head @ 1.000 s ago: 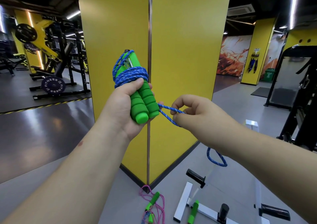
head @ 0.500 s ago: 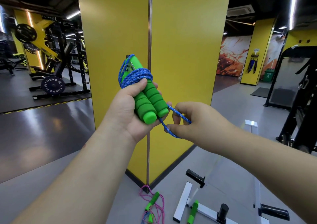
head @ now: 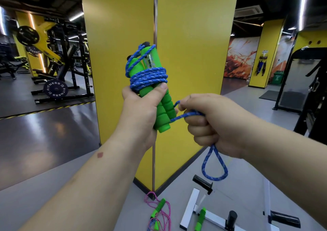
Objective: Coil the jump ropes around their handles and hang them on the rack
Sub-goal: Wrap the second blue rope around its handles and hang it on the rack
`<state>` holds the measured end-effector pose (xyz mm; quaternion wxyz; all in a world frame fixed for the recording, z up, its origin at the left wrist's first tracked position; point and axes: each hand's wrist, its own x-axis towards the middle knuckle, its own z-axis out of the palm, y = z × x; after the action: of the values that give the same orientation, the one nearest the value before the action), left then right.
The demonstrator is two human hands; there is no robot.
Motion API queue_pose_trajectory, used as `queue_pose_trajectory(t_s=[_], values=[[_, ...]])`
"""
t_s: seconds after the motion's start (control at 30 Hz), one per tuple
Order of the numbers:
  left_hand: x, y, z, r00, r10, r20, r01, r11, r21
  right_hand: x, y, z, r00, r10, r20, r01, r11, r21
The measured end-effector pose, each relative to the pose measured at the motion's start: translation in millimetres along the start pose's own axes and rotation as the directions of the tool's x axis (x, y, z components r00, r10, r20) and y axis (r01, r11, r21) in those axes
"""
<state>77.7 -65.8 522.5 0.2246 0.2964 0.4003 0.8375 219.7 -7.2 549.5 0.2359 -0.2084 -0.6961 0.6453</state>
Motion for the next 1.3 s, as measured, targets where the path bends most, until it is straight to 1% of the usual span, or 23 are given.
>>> queue_pose_trajectory(t_s=[0.07, 0.1, 0.17, 0.23, 0.27, 0.3, 0.37, 0.43, 0.53, 0.6, 0.67, 0.73, 0.8, 0.87, 0.9, 0.97, 1.03, 1.07, 1.1, 1.17, 1.2, 1.27, 1.3], values=[[-3.3, 3.8, 1.8, 0.998, -0.008, 0.065, -0.001, 0.992, 0.127, 1.7, -9.3, -3.1, 0.999, 0.024, -0.021, -0.022, 0.995, 0.095], [-4.9, 5.2, 1.8, 0.995, -0.023, 0.100, 0.002, 0.978, 0.207, 2.9, -14.8, -7.0, 0.999, 0.026, -0.040, -0.022, 0.996, 0.086], [-8.2, 5.6, -0.1, 0.986, -0.051, 0.159, -0.010, 0.933, 0.361, 5.3, -26.7, -17.1, 0.997, 0.009, -0.080, -0.012, 0.999, -0.035], [-10.6, 5.3, -3.5, 0.979, -0.079, 0.186, -0.015, 0.891, 0.454, 6.2, -36.1, -27.1, 0.994, -0.009, -0.108, -0.015, 0.977, -0.213], [-11.5, 5.7, -5.6, 0.978, -0.094, 0.184, -0.010, 0.868, 0.496, 6.9, -39.5, -31.7, 0.993, 0.007, -0.116, -0.038, 0.964, -0.262], [-12.2, 6.6, -7.5, 0.977, -0.103, 0.185, -0.015, 0.838, 0.545, 7.7, -41.7, -36.1, 0.991, 0.053, -0.123, -0.083, 0.962, -0.260], [-15.0, 8.2, -9.1, 0.971, -0.112, 0.213, -0.055, 0.756, 0.652, 9.9, -44.0, -43.1, 0.971, 0.191, -0.142, -0.210, 0.969, -0.132], [-18.8, 9.1, -8.3, 0.962, -0.096, 0.256, -0.131, 0.660, 0.739, 13.3, -43.9, -47.2, 0.944, 0.291, -0.154, -0.291, 0.956, 0.023], [-23.3, 8.7, -6.7, 0.945, -0.081, 0.316, -0.217, 0.565, 0.796, 20.2, -39.9, -52.4, 0.926, 0.325, -0.190, -0.303, 0.943, 0.136], [-23.4, 7.8, -8.5, 0.942, -0.056, 0.331, -0.261, 0.499, 0.826, 22.7, -36.9, -52.9, 0.923, 0.324, -0.206, -0.295, 0.942, 0.160], [-22.4, 7.6, -10.3, 0.942, -0.042, 0.332, -0.276, 0.466, 0.841, 21.6, -35.6, -52.2, 0.923, 0.330, -0.197, -0.297, 0.938, 0.178], [-20.2, 7.3, -12.2, 0.949, -0.031, 0.313, -0.256, 0.502, 0.826, 19.4, -35.8, -51.2, 0.933, 0.314, -0.177, -0.284, 0.943, 0.173], [-18.5, 7.0, -14.1, 0.960, -0.032, 0.279, -0.211, 0.572, 0.792, 18.0, -34.2, -47.9, 0.945, 0.276, -0.176, -0.255, 0.958, 0.132], [-18.6, 6.1, -16.2, 0.963, -0.063, 0.264, -0.161, 0.650, 0.742, 17.4, -30.5, -43.8, 0.954, 0.209, -0.214, -0.199, 0.978, 0.068], [-18.1, 4.6, -17.6, 0.964, -0.095, 0.249, -0.107, 0.717, 0.689, 16.5, -28.7, -41.9, 0.958, 0.155, -0.240, -0.157, 0.987, 0.012], [-15.8, 2.0, -21.0, 0.969, -0.175, 0.172, 0.060, 0.849, 0.526, 13.1, -27.0, -39.3, 0.966, 0.033, -0.256, -0.062, 0.992, -0.107], [-12.7, 1.0, -24.9, 0.965, -0.244, 0.097, 0.191, 0.907, 0.376, 9.0, -26.0, -37.9, 0.975, -0.045, -0.219, 0.011, 0.988, -0.156], [-11.0, 0.3, -26.5, 0.963, -0.257, 0.077, 0.215, 0.912, 0.350, 7.3, -25.2, -37.0, 0.978, -0.074, -0.193, 0.040, 0.984, -0.175], [-10.0, -0.3, -27.6, 0.964, -0.258, 0.070, 0.216, 0.907, 0.362, 5.7, -24.2, -35.9, 0.981, -0.100, -0.164, 0.064, 0.976, -0.209], [-9.3, -2.9, -29.1, 0.965, -0.252, 0.071, 0.199, 0.883, 0.426, 3.8, -23.3, -34.2, 0.986, -0.132, -0.105, 0.090, 0.938, -0.335], [-9.5, -4.7, -29.9, 0.965, -0.253, 0.074, 0.192, 0.866, 0.462, 3.0, -24.5, -34.5, 0.989, -0.133, -0.071, 0.092, 0.902, -0.421], [-10.0, -7.4, -32.6, 0.958, -0.276, 0.084, 0.194, 0.831, 0.522, 1.9, -28.6, -37.4, 0.992, -0.130, -0.003, 0.101, 0.785, -0.611], [-10.9, -8.1, -34.0, 0.950, -0.300, 0.090, 0.210, 0.825, 0.525, 1.7, -29.6, -38.9, 0.988, -0.152, 0.016, 0.117, 0.684, -0.720]])
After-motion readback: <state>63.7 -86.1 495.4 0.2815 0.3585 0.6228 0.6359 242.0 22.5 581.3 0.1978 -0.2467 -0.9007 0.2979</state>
